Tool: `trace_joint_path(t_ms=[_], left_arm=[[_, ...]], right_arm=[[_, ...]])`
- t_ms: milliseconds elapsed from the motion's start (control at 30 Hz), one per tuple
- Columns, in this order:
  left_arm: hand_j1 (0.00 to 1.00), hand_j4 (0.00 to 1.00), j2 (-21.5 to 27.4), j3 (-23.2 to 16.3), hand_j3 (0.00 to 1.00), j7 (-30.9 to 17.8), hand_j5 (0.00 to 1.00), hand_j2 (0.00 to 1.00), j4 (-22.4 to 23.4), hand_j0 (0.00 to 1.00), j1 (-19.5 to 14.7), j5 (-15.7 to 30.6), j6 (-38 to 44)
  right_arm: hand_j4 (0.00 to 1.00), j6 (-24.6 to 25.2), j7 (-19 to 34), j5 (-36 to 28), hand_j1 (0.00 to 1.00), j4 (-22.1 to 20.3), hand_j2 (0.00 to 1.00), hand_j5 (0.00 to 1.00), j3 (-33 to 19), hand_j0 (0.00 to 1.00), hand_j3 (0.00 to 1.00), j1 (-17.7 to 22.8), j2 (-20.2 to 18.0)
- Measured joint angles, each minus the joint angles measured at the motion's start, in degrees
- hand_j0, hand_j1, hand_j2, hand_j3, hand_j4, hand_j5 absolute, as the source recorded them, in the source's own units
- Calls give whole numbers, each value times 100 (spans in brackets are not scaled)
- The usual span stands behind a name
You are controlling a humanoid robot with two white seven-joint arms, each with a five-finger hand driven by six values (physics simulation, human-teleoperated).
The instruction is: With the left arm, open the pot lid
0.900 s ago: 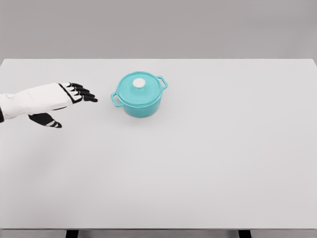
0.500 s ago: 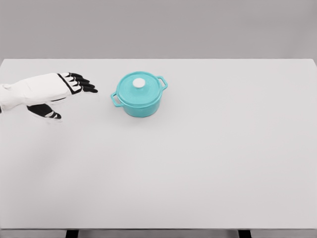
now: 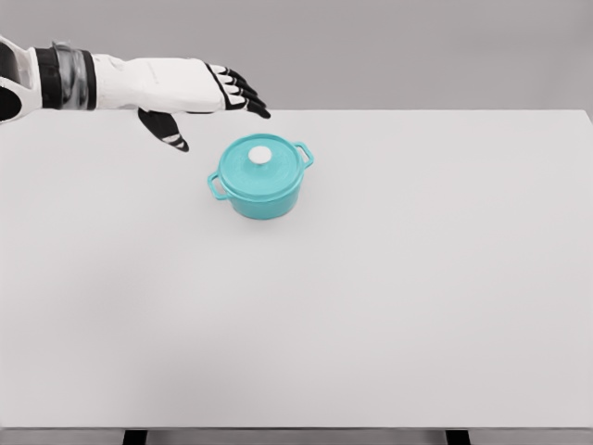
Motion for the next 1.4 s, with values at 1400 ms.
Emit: trace_joint_path(t_ms=[1400], left_arm=[[79,79,-1600,-640,79,0,79,79,1795,79,-62,-1044,-3]], right_arm=[[100,0,0,0,100,0,100,100,0,100,100,0,0]])
